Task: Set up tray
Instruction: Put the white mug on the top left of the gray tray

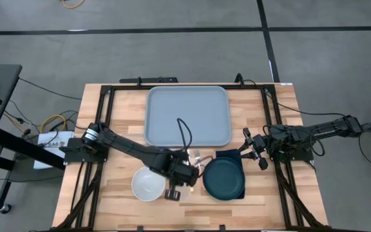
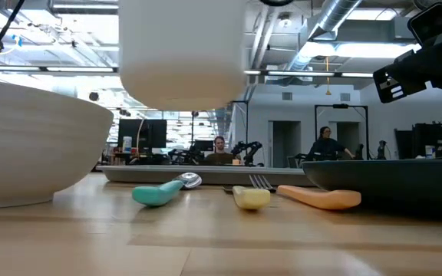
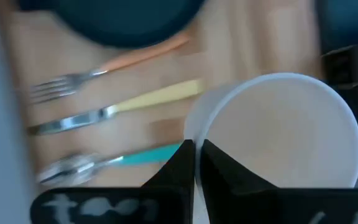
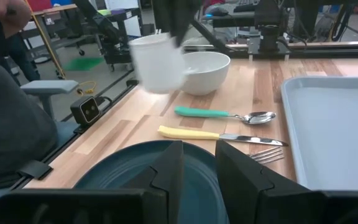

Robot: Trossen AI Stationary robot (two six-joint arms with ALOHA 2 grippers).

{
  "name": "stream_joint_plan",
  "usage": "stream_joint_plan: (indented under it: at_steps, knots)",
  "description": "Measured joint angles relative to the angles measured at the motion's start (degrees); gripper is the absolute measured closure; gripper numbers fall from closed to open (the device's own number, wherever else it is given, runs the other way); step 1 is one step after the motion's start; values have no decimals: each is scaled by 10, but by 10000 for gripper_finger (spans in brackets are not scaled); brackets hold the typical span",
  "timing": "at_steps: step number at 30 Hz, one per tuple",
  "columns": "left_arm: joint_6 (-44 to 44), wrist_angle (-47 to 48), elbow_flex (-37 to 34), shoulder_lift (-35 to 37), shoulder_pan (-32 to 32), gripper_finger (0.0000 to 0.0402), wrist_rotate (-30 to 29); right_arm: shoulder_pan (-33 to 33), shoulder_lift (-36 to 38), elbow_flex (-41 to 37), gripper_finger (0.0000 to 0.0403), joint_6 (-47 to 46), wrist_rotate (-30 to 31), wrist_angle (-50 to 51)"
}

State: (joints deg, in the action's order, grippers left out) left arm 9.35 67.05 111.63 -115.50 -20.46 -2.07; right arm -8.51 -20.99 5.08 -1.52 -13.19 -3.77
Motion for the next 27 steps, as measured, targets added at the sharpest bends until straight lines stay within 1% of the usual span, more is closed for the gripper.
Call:
stream_joint_plan:
  at_steps: [4,7,13,17,23,27]
  knots:
    - [-34,91,37,0,23,401,-72,0,0,0,316,0,0,0]
    - [-48,136,53,0,50,401,-101,0,0,0,316,1,0,0]
    - [-108,170,58,0,118,401,-102,0,0,0,316,30,0,0]
    - [-143,179,58,0,171,401,-82,0,0,0,316,31,0,0]
    - [-195,181,57,10,264,401,-78,0,0,0,316,35,0,0]
    - [-225,176,52,29,345,401,-65,0,0,0,316,35,0,1]
